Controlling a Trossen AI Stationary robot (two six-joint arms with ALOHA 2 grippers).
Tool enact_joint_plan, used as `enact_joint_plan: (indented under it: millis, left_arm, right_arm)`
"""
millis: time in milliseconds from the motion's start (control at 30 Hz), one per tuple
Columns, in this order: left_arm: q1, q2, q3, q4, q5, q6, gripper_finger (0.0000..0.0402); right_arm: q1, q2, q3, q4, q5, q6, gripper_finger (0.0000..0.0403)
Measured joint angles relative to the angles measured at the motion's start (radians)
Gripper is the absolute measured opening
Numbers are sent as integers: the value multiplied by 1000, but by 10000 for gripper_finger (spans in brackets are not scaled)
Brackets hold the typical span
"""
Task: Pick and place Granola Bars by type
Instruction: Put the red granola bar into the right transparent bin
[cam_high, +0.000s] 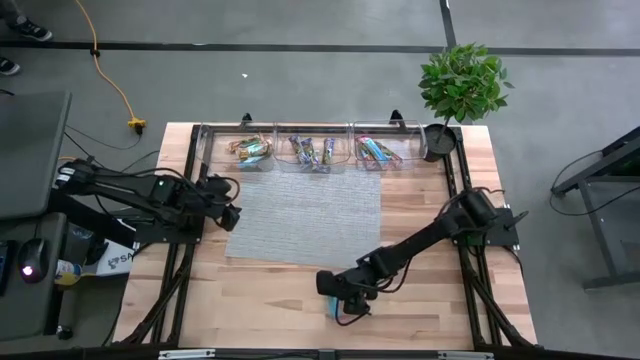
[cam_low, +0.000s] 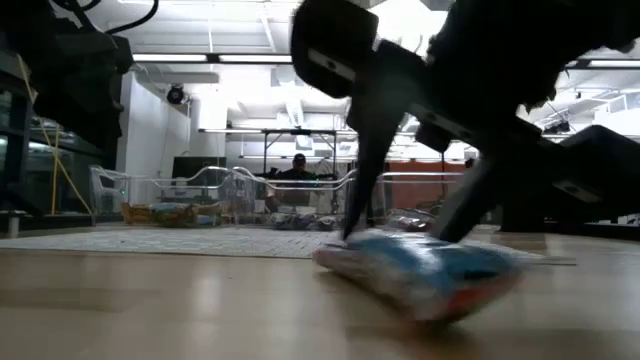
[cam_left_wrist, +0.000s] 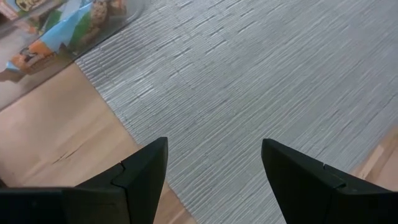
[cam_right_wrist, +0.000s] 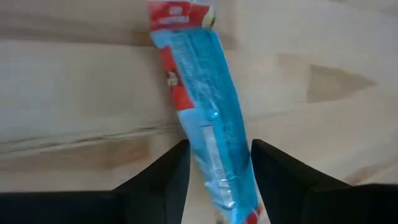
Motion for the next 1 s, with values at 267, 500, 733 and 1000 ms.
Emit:
enact_joint_plan:
  millis: [267,500,733,1000]
  left_arm:
    - [0,10,0,0,6,0,256]
    - [0,10,0,0,5,0,256]
    - [0,10,0,0,5,0,256]
    - [0,10,0,0,5,0,256]
  right_arm:
    - [-12,7,3,13,-22,34,158]
    - [-37,11,3,20,-44,89,140]
    - [-48,11,3,21,-53,121,106]
    - [-47,11,2,83,17,199,81]
